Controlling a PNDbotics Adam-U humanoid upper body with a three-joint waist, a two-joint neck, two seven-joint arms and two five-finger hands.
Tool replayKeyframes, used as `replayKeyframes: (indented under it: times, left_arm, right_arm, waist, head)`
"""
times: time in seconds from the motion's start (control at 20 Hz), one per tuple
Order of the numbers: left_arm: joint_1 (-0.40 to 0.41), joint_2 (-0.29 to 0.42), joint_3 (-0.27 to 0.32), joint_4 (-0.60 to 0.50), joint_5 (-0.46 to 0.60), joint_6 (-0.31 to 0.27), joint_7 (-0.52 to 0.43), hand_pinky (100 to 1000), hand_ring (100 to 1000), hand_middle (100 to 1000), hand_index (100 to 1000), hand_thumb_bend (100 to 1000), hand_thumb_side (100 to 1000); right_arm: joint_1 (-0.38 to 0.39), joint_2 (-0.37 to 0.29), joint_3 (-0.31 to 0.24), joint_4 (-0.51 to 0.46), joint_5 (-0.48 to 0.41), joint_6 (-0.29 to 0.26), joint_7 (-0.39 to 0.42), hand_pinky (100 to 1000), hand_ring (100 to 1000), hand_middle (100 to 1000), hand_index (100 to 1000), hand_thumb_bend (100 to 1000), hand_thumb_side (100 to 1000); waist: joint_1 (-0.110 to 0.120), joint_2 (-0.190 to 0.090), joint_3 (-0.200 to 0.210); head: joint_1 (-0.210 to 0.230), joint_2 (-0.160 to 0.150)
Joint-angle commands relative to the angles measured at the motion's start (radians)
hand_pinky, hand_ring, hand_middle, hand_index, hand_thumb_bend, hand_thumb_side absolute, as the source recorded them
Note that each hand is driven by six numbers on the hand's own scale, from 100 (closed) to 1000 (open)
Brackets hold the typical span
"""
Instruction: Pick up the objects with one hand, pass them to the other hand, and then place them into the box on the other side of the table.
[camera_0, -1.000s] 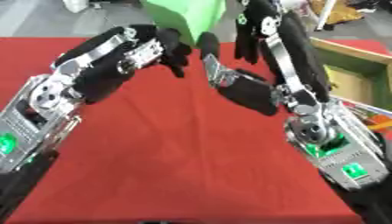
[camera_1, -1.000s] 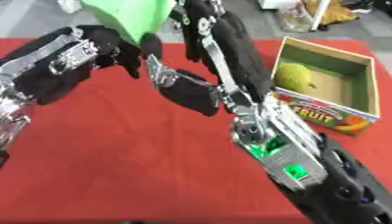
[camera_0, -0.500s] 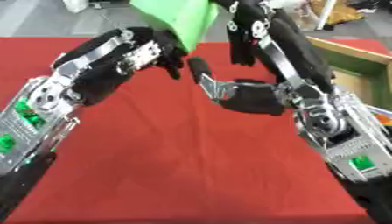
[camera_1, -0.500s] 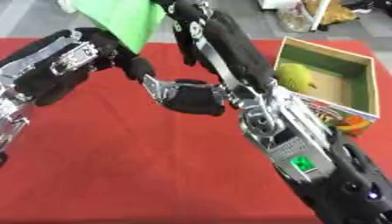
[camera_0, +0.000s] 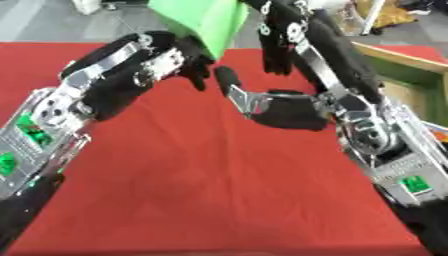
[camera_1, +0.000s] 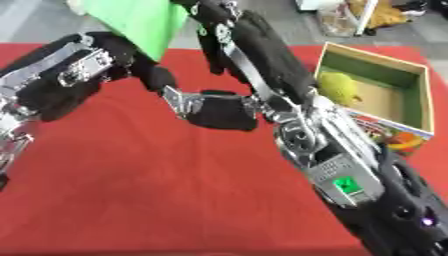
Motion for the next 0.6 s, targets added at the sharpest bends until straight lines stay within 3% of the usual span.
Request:
replayKeyframes:
  times: [0.05,0.45,0.6]
  left_arm:
    - [-0.032,0.001,0.001,-0.030,0.003,-0.011,-0.005,821,577,554,695,160,714]
    - [-0.040,-0.010,-0.012,-0.030,0.005,-0.022,-0.001,819,574,550,690,177,691]
    - [-0.044,-0.014,-0.018,-0.030,0.005,-0.027,-0.005,819,574,549,689,146,705]
  right_arm:
    - [-0.010,-0.002,0.035,-0.003,0.017,0.005,0.011,194,341,184,852,254,426]
    - [-0.012,0.004,0.034,-0.003,0.063,0.043,-0.033,173,325,163,756,251,367]
    - [-0.011,0.005,0.035,-0.003,0.075,0.060,-0.056,166,318,155,731,247,356]
  waist:
    - [-0.005,-0.012,0.001]
    - [-0.002,-0.013,0.000]
    - [-0.001,-0.013,-0.001]
  head:
    - [-0.001,0.005]
    - [-0.002,0.005]
    - [-0.003,0.005]
